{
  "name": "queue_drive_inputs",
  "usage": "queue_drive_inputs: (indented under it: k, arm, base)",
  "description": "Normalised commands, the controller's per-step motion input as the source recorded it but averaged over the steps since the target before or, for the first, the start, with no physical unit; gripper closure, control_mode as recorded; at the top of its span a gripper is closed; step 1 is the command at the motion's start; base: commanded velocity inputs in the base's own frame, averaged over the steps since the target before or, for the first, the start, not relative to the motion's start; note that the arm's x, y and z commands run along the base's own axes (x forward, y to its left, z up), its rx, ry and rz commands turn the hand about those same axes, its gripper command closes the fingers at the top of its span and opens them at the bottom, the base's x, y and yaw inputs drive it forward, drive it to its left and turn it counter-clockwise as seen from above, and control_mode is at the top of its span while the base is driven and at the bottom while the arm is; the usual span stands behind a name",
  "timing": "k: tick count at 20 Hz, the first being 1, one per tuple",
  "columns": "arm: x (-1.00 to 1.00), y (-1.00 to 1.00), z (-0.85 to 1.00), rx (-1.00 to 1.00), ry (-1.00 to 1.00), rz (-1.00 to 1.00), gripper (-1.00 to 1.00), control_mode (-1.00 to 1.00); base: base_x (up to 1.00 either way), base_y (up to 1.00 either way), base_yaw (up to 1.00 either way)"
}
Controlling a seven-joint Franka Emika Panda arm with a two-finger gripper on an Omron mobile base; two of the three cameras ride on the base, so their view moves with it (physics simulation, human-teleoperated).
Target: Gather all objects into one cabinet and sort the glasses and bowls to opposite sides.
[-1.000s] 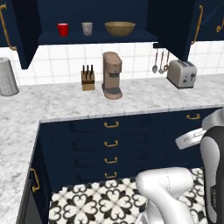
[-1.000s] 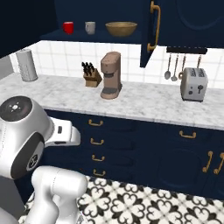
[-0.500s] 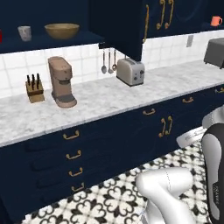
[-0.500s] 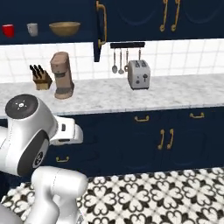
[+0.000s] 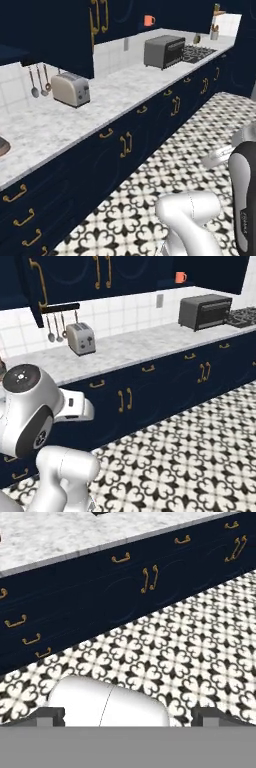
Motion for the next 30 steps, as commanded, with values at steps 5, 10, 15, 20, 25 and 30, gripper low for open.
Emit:
queue_drive_inputs:
  k: [5, 10, 15, 20, 25, 30]
  arm:
    - [0.0, 0.0, 0.0, 0.0, 0.0, 0.0, -1.0, 1.0]
    - [0.0, 0.0, 0.0, 0.0, 0.0, 0.0, -1.0, 1.0]
    - [0.0, 0.0, 0.0, 0.0, 0.0, 0.0, -1.0, 1.0]
    - [0.0, 0.0, 0.0, 0.0, 0.0, 0.0, -1.0, 1.0]
    - [0.0, 0.0, 0.0, 0.0, 0.0, 0.0, -1.0, 1.0]
    - [0.0, 0.0, 0.0, 0.0, 0.0, 0.0, -1.0, 1.0]
  base:
    - [0.37, -0.53, -0.18]
    - [0.71, 0.0, 0.01]
    - [1.0, -0.15, 0.24]
    - [1.0, -0.7, 0.46]
    - [0.99, -0.65, 0.55]
    - [0.97, -0.78, 0.48]
